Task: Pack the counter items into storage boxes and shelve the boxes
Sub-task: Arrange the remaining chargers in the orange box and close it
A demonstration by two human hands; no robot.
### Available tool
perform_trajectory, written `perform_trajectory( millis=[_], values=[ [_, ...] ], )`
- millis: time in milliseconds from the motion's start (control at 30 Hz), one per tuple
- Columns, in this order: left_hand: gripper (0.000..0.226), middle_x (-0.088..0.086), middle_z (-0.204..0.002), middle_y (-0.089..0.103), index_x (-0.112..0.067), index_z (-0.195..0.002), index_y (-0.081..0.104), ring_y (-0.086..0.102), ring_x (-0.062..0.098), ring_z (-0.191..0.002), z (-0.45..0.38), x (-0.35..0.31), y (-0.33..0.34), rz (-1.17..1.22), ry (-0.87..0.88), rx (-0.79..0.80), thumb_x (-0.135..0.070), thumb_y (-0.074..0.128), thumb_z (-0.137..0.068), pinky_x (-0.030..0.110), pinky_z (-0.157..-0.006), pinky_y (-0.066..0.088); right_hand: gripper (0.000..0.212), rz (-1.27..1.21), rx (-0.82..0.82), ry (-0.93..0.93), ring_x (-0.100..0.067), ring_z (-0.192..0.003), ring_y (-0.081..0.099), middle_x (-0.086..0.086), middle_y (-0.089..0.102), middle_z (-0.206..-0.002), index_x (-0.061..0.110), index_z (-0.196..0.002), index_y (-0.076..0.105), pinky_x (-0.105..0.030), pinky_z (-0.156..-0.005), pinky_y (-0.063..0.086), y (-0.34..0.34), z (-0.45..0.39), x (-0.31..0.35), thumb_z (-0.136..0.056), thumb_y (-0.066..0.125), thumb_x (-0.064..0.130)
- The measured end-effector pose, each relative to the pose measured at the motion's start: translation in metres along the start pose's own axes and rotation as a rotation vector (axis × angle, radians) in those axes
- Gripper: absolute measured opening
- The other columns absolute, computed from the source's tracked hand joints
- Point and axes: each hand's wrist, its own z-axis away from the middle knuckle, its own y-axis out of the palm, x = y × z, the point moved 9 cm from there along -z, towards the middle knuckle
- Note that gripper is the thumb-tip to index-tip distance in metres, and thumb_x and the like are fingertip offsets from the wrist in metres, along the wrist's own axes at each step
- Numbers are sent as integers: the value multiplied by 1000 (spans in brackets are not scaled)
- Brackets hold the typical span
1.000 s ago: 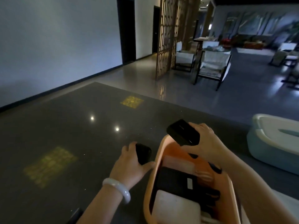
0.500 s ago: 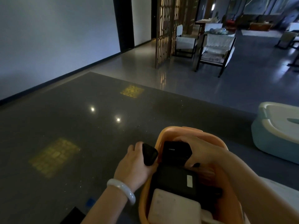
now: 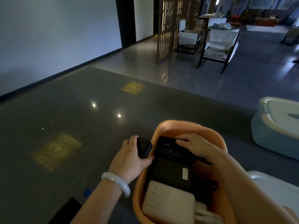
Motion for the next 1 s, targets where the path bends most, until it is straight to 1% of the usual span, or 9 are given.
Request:
perform_trajectory(
  millis=[133, 333, 433, 533, 600, 700, 800, 867, 1000],
  values=[
    [79, -6, -118, 41, -30, -139, 28, 53, 9, -94, 1, -2, -2, -13, 0, -2, -56, 68, -77, 21, -71, 50, 20, -14, 17, -7, -2, -93, 60, 16, 64, -101, 37, -111, 62, -17, -76, 38, 1, 1, -1, -98, 47, 37],
    [77, -7, -121, 39, -31, -139, 27, 51, 9, -95, 4, -8, -7, -65, 23, -35, -57, 67, -78, 21, -72, 50, 23, -14, 16, -37, -3, -94, 60, 15, 64, -103, 36, -112, 62, -19, -82, 41, 4, 1, 2, -97, 46, 42],
    [75, -6, -121, 39, -31, -137, 28, 50, 10, -98, 7, -18, -13, -136, 63, -79, -56, 68, -78, 24, -76, 52, 21, 61, -154, -100, 2, -91, 58, 15, 62, -105, 31, -111, 62, -15, -79, 41, -9, 1, 14, -95, 51, 39],
    [74, -5, -121, 39, -29, -134, 30, 51, 13, -103, 9, -33, -19, -180, 117, -124, -56, 69, -77, 28, -80, 53, 11, -1, -356, -212, 5, -81, 61, 17, 64, -94, 36, -102, 62, -14, -73, 46, -29, 15, 39, -92, 56, 36],
    [77, -4, -120, 39, -27, -134, 30, 50, 13, -104, 7, -44, -21, -187, 145, -151, -57, 70, -75, 29, -80, 53, 9, -111, -291, -229, 5, -74, 63, 15, 68, -86, 39, -95, 63, -15, -67, 46, -26, 22, 53, -90, 56, 42],
    [83, -2, -118, 39, -24, -134, 30, 51, 16, -102, 0, -64, -23, -202, 186, -194, -61, 71, -72, 30, -77, 53, 24, -213, -95, -185, -5, -62, 66, 14, 72, -83, 36, -94, 67, -19, -66, 49, -7, 28, 67, -84, 57, 54],
    [92, 1, -120, 38, -22, -138, 27, 51, 19, -105, -7, -86, -22, -215, 250, -233, -63, 72, -70, 30, -78, 52, 12, -294, -148, -177, -10, -57, 65, 7, 73, -77, 31, -93, 69, -20, -62, 50, -16, 33, 72, -88, 63, 40],
    [101, 2, -125, 36, -23, -145, 19, 48, 20, -112, -10, -97, -20, -165, 301, -226, -63, 73, -69, 31, -86, 51, 7, -424, -203, -186, -14, -58, 66, -1, 73, -74, 26, -92, 71, -20, -61, 52, -30, 37, 69, -88, 66, 30],
    [97, 4, -137, 29, -27, -152, 7, 35, 20, -127, -16, -91, -19, -35, 265, -169, -67, 55, -79, 35, -102, 43, 9, -417, -400, -208, -8, -65, 70, 6, 73, -76, 25, -94, 69, -14, -56, 51, -72, 49, 55, -85, 67, 23]
  ],
)
